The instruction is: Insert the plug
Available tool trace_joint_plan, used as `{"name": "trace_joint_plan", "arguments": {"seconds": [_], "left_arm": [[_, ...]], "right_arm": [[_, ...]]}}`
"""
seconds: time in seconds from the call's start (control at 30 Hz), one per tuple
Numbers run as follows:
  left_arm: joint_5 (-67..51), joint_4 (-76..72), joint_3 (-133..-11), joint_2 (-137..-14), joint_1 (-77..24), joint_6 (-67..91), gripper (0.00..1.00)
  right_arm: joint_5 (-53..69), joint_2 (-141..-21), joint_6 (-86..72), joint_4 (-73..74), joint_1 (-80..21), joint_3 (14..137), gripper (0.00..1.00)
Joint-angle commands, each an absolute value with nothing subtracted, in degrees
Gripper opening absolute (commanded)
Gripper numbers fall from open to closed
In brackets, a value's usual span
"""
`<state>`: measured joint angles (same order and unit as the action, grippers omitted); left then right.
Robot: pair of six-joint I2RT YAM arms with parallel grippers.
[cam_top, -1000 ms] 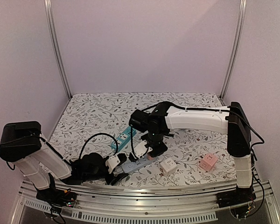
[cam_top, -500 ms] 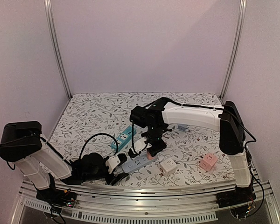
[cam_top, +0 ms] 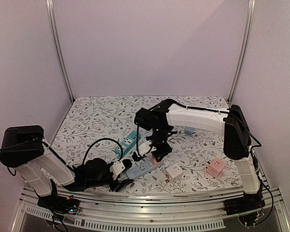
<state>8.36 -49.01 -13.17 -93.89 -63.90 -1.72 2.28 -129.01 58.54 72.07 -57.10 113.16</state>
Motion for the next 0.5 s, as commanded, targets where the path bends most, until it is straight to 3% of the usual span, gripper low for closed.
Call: {"name": "trace_joint_plan", "arguments": {"seconds": [0.0, 0.23, 0.47], "left_arm": [[8.17, -48.43, -13.33, -95.11, -62.93, -1.75, 0.69], [8.29, -48.02, -14.37, -95.53, -62.93, -2.53, 0.69], [7.92, -48.50, -15.28, -97.69, -62.93, -2.21, 0.69]], "right_arm": [[1.40, -135.92, 59.06, 71.96, -56.12, 110.58, 0.00], [0.44, -132.67, 60.28, 58.93, -56.24, 98.81, 0.00], [-2.53, -135.84, 60.64, 58.58, -56.21, 100.56, 0.00]]}}
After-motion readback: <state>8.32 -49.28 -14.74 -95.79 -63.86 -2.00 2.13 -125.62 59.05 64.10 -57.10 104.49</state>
